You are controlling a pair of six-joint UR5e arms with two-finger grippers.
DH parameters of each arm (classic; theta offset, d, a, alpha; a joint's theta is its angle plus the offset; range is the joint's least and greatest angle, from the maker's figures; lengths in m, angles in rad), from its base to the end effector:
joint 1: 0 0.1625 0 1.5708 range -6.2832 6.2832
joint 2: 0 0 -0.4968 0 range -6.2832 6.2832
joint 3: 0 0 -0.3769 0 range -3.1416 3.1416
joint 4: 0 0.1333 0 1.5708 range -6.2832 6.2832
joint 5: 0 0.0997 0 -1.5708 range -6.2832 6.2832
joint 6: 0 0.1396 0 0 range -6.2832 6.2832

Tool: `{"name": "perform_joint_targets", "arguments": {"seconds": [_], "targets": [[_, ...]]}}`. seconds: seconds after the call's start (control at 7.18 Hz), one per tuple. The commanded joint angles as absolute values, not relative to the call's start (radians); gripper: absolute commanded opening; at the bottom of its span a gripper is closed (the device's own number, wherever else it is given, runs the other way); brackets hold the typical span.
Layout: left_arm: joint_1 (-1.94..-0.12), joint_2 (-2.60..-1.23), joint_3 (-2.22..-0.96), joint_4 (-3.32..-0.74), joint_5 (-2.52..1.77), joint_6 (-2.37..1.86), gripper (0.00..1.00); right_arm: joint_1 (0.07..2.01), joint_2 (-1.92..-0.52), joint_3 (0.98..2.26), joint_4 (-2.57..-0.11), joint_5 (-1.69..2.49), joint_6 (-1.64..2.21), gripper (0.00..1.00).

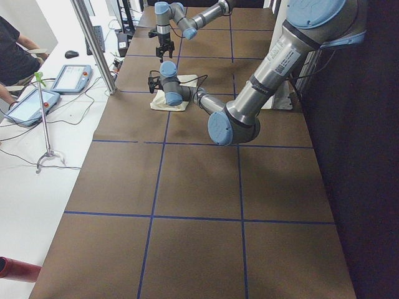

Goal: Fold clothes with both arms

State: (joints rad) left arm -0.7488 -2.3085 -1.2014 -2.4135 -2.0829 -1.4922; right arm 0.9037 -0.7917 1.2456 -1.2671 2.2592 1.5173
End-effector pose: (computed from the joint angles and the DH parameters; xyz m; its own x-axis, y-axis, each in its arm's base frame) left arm 0.5673 -0.6158 0.3440 0.2773 -0.1643 -0.9466 0.2364 0.9666 -0.0985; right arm -0.4812 -0.6831 0.3605 0.4668 0.5260 0.7109 -0.3121 0.8501 -0.4241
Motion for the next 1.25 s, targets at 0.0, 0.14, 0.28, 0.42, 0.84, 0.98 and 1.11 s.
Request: {"name": "perform_joint_targets", "arguments": {"seconds": [0.0, 0.14, 0.28, 0.42, 0.84, 0.98, 1.11], "targets": [[-0.707, -2.303, -1.203, -2.477, -2.085, -1.514, 1.0, 0.905, -0.79, 1.247, -1.269, 2.26, 1.517, 1.0], [-0.687, -2.303, -1.203, -2.485, -2.085, -1.514, 1.0, 0.907, -0.79, 1.247, -1.267, 2.26, 1.517, 1.0], [-0.674, -2.304, -1.204, -2.494, -2.085, -1.513, 1.0, 0.905, -0.79, 1.247, -1.267, 2.26, 1.517, 1.0], [-0.651, -2.284, -1.221, -2.496, -2.085, -1.511, 1.0, 0.905, -0.79, 1.247, -1.267, 2.26, 1.519, 1.0], [-0.579, -2.161, -1.373, -2.48, -2.086, -1.514, 1.0, 0.913, -0.788, 1.261, -1.269, 2.261, 1.519, 1.0], [-0.552, -2.161, -1.374, -2.48, -2.086, -1.516, 1.0, 0.913, -0.788, 1.261, -1.269, 2.261, 1.519, 1.0], [-0.531, -2.161, -1.385, -2.48, -2.086, -1.534, 1.0, 0.913, -0.788, 1.261, -1.267, 2.261, 1.517, 1.0]]}}
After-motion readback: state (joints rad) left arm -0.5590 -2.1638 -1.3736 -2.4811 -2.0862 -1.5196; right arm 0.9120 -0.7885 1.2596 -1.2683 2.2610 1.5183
